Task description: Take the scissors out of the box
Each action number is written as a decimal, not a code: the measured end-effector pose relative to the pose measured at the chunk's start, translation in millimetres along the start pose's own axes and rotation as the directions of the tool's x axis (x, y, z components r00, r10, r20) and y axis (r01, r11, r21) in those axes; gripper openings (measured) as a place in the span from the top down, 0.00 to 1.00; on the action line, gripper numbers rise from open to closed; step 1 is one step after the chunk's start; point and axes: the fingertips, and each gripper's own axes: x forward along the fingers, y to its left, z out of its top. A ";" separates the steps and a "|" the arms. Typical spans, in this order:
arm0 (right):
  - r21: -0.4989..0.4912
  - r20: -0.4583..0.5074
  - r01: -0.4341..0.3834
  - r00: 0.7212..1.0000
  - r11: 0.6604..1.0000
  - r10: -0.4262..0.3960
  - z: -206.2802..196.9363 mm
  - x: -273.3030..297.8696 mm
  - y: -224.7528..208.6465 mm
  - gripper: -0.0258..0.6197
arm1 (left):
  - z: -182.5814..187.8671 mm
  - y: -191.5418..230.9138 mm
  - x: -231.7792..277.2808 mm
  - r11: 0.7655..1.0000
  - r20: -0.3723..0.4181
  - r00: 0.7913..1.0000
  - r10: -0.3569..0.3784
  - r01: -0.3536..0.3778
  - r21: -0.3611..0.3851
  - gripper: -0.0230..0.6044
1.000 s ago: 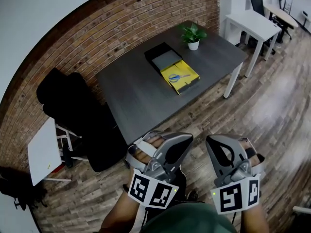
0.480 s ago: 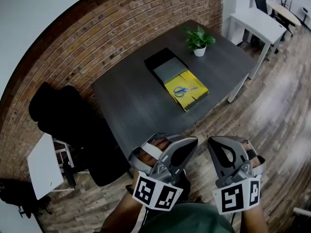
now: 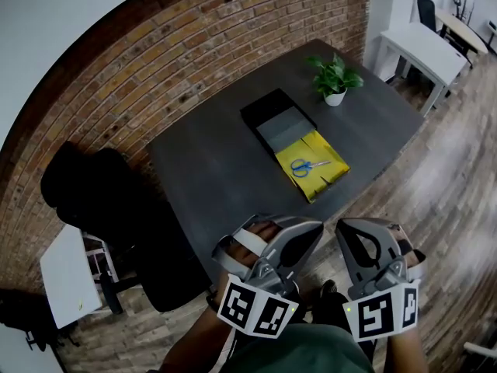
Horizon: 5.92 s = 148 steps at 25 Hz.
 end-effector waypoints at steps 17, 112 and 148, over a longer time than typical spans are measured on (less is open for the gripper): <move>-0.022 0.044 -0.162 0.986 0.987 0.163 -27.3 106.7 -47.8 0.95 | -79.7 59.2 64.6 0.993 -0.130 0.990 0.058 -0.071 -0.095 0.96; 0.080 -0.243 -0.788 0.578 0.610 0.779 -251.0 376.4 59.0 0.83 | -310.9 -14.2 218.6 0.820 -0.427 0.898 -0.105 -0.164 -0.548 0.96; 0.115 -0.196 -0.610 0.760 0.784 0.620 -177.3 346.7 21.1 0.84 | -289.0 21.1 136.4 0.883 -0.412 0.911 -0.028 -0.170 -0.438 0.96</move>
